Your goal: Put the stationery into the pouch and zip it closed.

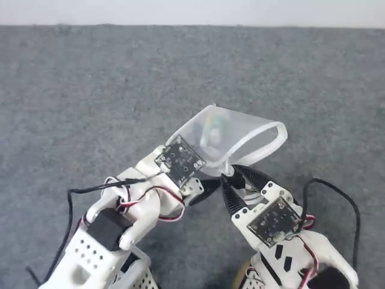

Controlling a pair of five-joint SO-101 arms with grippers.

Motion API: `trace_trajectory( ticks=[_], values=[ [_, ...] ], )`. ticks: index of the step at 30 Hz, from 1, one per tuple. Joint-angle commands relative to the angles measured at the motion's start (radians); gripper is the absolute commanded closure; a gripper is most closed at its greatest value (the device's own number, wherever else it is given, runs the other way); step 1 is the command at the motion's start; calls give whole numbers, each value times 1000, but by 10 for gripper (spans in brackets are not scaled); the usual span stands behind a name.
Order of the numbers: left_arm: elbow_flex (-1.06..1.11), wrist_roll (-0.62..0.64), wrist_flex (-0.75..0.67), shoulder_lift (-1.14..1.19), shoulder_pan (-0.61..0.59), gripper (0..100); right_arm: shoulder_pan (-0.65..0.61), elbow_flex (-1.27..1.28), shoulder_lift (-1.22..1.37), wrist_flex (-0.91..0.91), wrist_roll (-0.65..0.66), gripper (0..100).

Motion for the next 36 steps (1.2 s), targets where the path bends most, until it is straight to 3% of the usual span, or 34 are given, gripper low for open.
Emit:
trace_trajectory(
  ticks=[1,7,16,18,24,36],
  values=[
    [-8,28,-31,-15,83,699,7,-69,-19,-4,15,992],
    [62,115,-161,-15,110,715,7,-69,-19,-1,15,992],
    [151,109,-339,-15,118,950,15,-69,-19,-7,17,992],
    [154,58,-339,-15,118,994,15,-69,-19,-10,17,992],
    [180,15,-338,-15,135,991,56,-66,-18,-47,107,991],
    [179,9,-307,-15,127,991,249,49,-8,-246,-63,991]
  ],
)
